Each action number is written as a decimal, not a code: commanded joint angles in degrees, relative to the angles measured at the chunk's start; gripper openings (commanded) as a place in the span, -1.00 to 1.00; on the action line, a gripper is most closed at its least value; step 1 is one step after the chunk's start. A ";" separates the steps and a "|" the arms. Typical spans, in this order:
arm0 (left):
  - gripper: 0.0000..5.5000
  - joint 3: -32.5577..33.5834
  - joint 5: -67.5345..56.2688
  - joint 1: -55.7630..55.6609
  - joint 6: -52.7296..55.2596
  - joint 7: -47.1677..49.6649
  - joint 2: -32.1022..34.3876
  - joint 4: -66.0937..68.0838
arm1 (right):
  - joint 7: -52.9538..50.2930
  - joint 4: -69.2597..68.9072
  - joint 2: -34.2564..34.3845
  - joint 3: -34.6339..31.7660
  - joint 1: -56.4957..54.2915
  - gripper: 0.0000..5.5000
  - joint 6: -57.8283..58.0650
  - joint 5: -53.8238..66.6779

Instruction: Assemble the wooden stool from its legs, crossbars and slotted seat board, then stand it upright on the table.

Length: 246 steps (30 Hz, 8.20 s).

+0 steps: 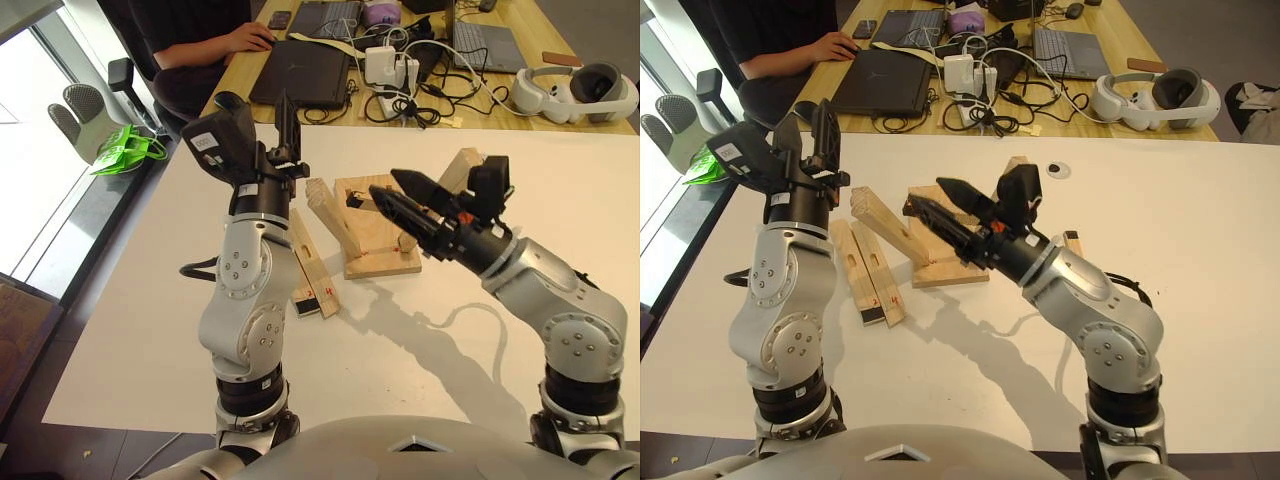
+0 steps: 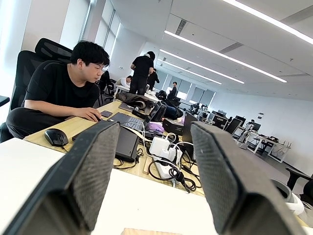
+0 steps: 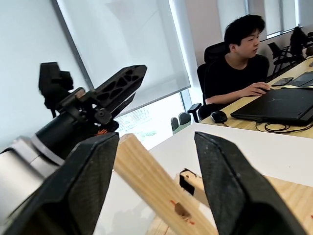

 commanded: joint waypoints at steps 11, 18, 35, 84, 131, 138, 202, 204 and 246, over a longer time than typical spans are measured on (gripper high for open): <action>-0.02 -1.70 1.59 -0.54 -0.14 1.09 -3.35 1.42 | -8.06 10.65 3.75 7.48 -4.93 0.04 7.45 -17.20; -0.02 -2.29 1.85 -3.69 -0.31 1.49 -4.20 5.37 | -5.31 9.59 2.54 8.26 -3.99 0.04 8.15 -20.03; -0.02 8.07 0.94 -1.29 5.21 0.89 -0.52 -1.07 | -2.24 7.36 1.84 7.90 -2.17 0.04 8.26 -24.52; -0.02 6.35 -7.19 -5.89 21.92 18.12 -11.12 0.30 | 1.40 11.67 -5.05 16.52 -2.81 0.04 13.52 -30.06; -0.02 -4.71 -26.21 -4.18 29.63 6.00 -0.73 15.00 | -16.58 13.23 16.15 -16.26 -30.67 0.04 -5.51 -7.79; -0.02 9.77 -23.10 -17.23 19.02 6.23 0.90 11.03 | -12.51 11.01 13.61 -12.43 -26.89 0.04 -4.90 -7.87; -0.02 18.61 -5.12 -5.57 16.52 7.04 0.79 0.30 | 25.67 20.19 -22.00 -8.19 -32.27 0.04 5.12 35.23; -0.02 18.63 -4.83 -5.81 16.63 6.89 0.86 0.37 | 19.29 20.81 -19.00 -9.41 -34.84 0.04 3.67 37.69; -0.02 -6.46 14.51 -26.36 6.56 -26.48 20.41 64.13 | -10.05 11.54 4.84 -7.27 -13.59 0.04 3.78 10.71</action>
